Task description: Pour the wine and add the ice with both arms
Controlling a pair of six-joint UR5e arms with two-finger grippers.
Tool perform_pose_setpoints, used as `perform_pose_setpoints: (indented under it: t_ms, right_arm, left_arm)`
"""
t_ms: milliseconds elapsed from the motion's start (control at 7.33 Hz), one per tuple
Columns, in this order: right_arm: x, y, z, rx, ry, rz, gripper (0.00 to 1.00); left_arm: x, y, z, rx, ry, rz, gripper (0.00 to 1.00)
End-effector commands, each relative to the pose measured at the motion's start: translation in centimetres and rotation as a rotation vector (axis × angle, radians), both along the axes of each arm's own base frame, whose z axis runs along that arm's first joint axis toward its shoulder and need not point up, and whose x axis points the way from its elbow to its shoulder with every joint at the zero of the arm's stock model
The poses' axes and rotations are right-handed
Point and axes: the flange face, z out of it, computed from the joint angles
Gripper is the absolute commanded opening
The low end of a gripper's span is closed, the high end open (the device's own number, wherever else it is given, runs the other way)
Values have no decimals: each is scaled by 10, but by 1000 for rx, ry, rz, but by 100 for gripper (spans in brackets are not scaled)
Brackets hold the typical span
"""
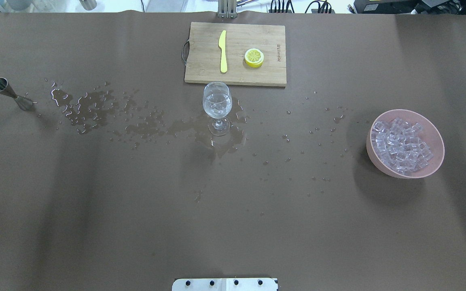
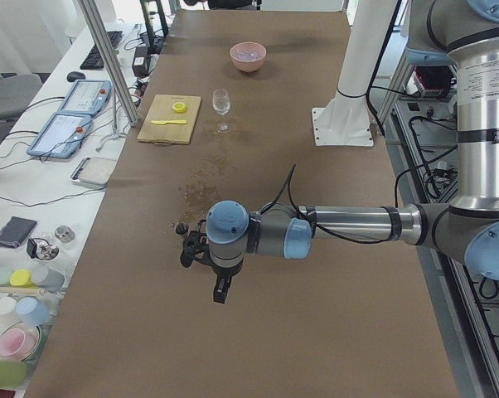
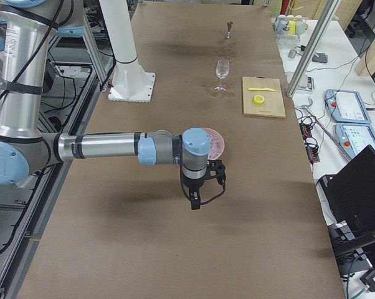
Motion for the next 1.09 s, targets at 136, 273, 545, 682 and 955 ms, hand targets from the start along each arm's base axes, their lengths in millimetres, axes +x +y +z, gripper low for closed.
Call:
perform_pose_setpoints:
  t_ms: [136, 273, 545, 682, 955]
  right_arm:
    - [0, 0, -6, 9, -6, 1, 100]
    - [-1, 1, -17, 30, -12, 0, 100]
    - [-1, 1, -22, 41, -15, 0, 100]
    - [-1, 2, -21, 40, -13, -2, 100]
    - [-1, 2, -22, 39, -14, -1, 100]
  left_arm:
    - [0, -1, -1, 2, 0, 1, 98]
    - [0, -1, -1, 3, 0, 1, 98]
    - [0, 0, 4, -7, 1, 1, 98]
    - [0, 0, 8, -17, -1, 1, 98]
    - [0, 1, 18, -34, 0, 2, 98]
